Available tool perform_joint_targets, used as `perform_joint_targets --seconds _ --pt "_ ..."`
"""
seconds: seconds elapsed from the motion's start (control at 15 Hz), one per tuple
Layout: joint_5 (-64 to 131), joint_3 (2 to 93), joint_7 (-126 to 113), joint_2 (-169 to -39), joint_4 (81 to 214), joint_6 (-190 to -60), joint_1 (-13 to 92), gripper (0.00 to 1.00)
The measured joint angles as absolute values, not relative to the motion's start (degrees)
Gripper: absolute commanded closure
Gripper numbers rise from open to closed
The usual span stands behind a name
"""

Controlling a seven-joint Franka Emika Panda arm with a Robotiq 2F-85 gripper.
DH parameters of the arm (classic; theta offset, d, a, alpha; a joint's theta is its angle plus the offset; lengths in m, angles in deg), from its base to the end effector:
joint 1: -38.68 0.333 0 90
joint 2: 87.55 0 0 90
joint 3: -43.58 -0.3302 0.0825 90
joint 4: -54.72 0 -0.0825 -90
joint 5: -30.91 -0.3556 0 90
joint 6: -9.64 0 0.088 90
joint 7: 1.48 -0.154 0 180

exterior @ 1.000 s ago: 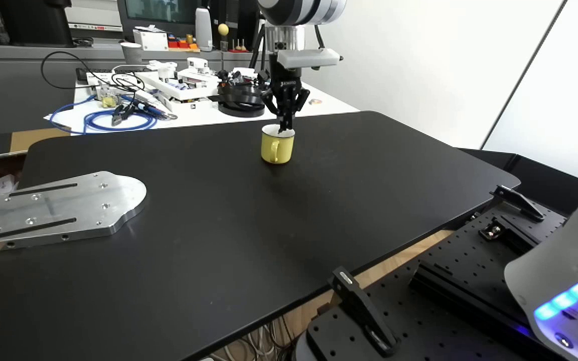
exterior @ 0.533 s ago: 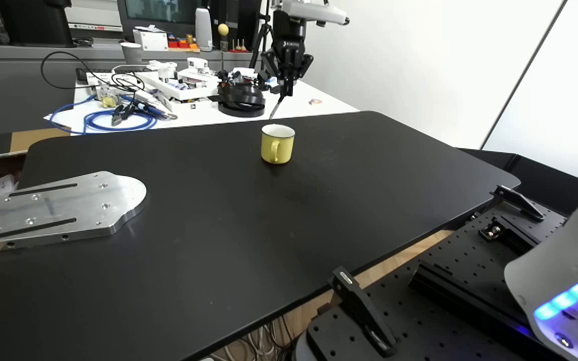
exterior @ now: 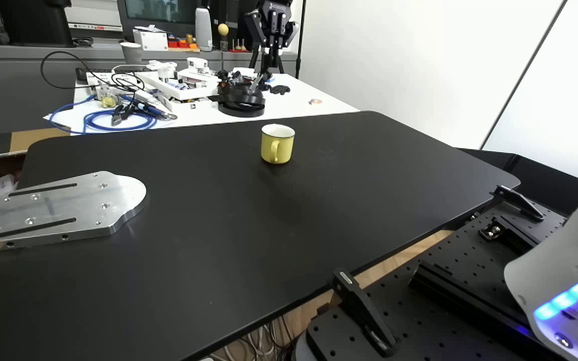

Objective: Remove the pen from the yellow mug cup and put it on the table

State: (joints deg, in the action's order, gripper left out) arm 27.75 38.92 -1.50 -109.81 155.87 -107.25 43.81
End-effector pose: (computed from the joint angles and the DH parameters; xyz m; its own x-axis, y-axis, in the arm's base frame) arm 0.6045 0.1065 0.3184 0.9834 0.1415 -0.1137 0.1333 -0.9881 -0.0767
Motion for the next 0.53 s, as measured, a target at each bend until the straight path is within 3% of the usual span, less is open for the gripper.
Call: perform_joint_targets --seconds 0.53 --pt "35.6 36.1 -0.24 -112.28 164.46 -120.53 50.94 0.97"
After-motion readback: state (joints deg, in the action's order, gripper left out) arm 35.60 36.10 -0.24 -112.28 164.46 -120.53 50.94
